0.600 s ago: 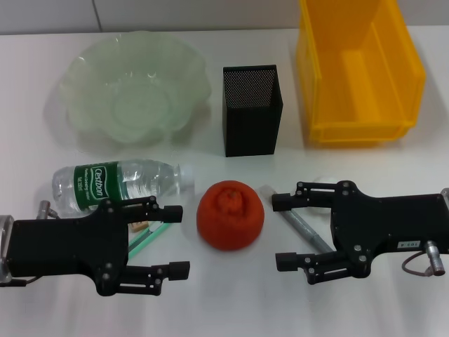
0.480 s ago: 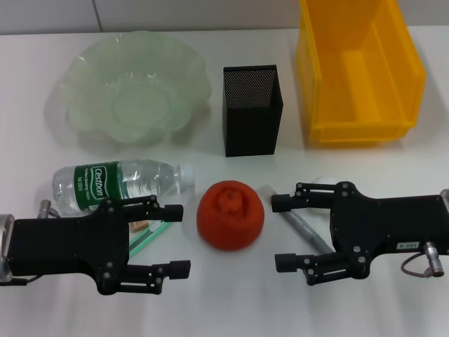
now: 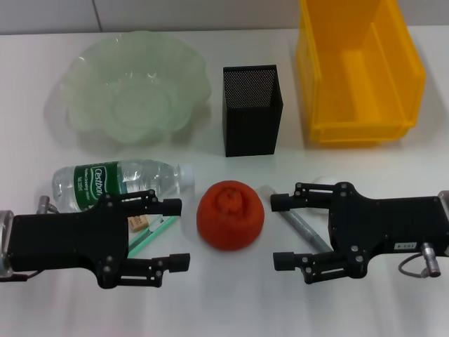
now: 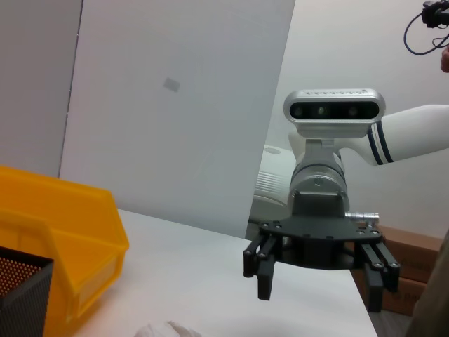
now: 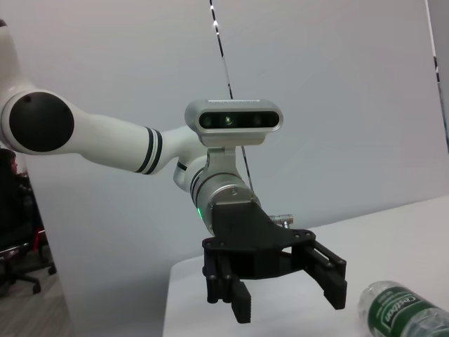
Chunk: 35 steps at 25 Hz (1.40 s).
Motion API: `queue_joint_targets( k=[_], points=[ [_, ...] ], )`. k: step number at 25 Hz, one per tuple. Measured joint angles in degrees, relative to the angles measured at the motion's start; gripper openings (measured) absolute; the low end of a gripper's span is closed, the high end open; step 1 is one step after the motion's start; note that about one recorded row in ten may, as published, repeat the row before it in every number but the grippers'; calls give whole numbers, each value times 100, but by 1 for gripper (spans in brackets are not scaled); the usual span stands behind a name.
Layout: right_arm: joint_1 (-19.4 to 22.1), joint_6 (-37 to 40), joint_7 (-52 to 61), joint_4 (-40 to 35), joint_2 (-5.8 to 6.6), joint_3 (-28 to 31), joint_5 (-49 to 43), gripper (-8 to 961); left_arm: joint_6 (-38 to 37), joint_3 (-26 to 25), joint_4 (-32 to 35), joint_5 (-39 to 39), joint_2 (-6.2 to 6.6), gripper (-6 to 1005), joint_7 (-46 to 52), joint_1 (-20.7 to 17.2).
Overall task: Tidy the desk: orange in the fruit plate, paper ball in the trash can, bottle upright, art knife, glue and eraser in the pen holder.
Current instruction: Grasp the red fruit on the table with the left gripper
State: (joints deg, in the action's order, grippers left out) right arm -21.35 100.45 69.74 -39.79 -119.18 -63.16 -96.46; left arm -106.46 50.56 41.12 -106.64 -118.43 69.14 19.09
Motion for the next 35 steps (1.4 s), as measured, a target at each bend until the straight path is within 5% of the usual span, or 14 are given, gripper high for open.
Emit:
queue_joint_targets(
  k=[10, 23, 35],
  points=[
    [112, -137, -829, 994, -8, 571, 127, 817, 517, -124, -792, 351, -19, 802, -850, 101],
    [684, -183, -995, 1036, 58, 1374, 82, 817, 1901, -136, -2603, 624, -80, 800, -2193, 891],
    [614, -208, -1006, 1030, 43, 1341, 68, 818, 2664, -80, -3191, 836, -80, 798, -2388, 1185]
  ],
)
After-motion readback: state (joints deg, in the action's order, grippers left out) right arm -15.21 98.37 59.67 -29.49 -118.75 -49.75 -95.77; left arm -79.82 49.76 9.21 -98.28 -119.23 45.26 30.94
